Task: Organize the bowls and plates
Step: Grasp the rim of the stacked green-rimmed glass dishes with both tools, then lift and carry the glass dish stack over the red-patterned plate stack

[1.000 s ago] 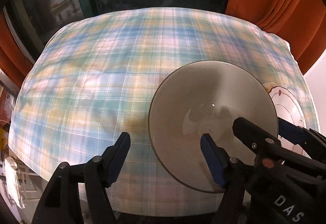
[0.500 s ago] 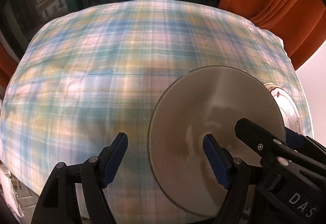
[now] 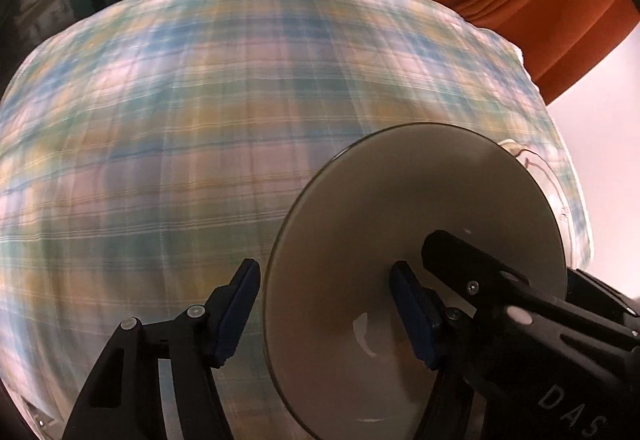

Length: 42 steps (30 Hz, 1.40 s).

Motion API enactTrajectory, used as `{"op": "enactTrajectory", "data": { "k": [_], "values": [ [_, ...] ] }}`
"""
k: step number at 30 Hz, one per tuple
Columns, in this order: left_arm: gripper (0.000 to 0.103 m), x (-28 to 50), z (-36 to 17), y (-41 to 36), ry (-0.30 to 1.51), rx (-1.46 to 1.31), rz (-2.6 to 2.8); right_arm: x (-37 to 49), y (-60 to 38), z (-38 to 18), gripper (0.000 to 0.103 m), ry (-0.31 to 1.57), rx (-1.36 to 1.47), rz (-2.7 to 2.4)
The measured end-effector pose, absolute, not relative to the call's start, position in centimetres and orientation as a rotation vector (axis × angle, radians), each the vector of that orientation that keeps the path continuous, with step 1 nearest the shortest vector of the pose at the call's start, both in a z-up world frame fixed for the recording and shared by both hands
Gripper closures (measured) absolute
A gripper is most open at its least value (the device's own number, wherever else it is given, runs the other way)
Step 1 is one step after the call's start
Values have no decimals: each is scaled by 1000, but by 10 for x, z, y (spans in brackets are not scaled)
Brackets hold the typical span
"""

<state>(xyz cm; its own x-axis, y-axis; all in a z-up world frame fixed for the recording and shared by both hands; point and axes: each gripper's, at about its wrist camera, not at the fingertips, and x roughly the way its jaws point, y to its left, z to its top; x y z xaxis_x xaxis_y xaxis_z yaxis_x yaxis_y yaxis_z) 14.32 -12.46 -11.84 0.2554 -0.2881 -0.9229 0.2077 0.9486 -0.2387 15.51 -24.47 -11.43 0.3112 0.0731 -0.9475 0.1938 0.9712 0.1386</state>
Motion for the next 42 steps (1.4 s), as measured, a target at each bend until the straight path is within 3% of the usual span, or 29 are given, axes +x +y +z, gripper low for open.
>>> {"op": "enactTrajectory", "data": {
  "k": [12,18,24,42],
  "values": [
    [46,137,-117,-124,1272,-94,-414,147,-249,-120,38,1257,333,-141],
    [46,136,-117,-125,1269,-79,-409,148,-249,-124,39,1257,365,-112],
    [44,136,-115,-130,1259,-44,-388,153,-255,-134,47,1272,406,-23],
    [44,140,-112,-139,1276,-30,-274,169,-258,-140,50,1298,352,151]
  ]
}}
